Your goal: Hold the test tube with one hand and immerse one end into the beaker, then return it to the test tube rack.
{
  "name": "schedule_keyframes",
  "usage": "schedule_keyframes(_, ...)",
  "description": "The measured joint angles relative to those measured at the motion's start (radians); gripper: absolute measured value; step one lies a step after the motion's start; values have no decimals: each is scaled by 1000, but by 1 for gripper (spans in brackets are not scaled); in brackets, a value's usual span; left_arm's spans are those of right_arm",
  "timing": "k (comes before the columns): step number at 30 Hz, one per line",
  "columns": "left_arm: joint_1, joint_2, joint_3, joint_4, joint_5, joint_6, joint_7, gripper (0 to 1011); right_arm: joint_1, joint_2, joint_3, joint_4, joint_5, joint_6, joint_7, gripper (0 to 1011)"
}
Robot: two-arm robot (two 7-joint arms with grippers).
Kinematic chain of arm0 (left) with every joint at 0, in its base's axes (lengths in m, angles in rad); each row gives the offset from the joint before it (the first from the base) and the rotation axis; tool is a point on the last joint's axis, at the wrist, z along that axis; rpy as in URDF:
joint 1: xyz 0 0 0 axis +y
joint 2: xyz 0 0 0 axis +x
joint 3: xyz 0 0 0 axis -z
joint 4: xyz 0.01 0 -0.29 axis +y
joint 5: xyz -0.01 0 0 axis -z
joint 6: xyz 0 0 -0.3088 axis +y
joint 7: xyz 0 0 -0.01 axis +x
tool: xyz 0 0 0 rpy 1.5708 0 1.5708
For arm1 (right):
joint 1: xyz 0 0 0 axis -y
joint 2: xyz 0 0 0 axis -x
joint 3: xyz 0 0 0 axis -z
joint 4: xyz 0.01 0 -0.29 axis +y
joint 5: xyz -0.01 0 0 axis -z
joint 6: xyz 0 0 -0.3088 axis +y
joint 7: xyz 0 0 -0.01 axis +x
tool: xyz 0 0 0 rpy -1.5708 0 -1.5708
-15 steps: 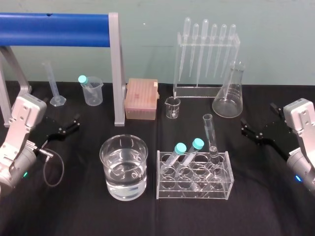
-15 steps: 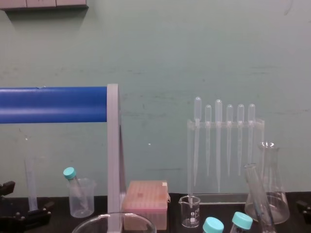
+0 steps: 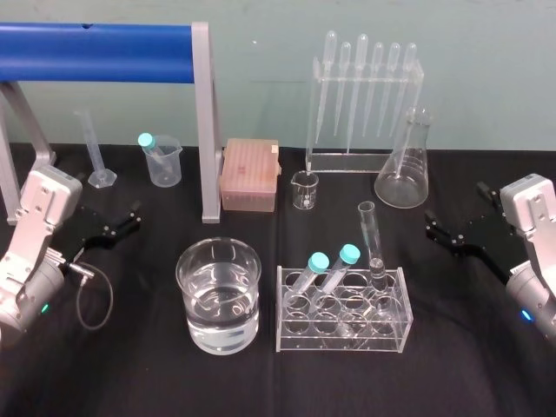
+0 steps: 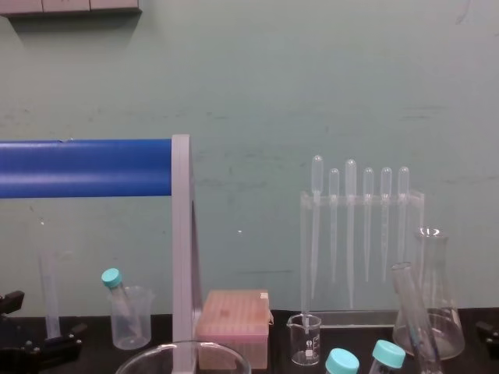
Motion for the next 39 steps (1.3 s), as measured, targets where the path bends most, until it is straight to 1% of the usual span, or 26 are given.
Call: schedule_keyframes(39,0,0,0,0,0,0,0,1000,0,-1,2,0,1,0,1,1000)
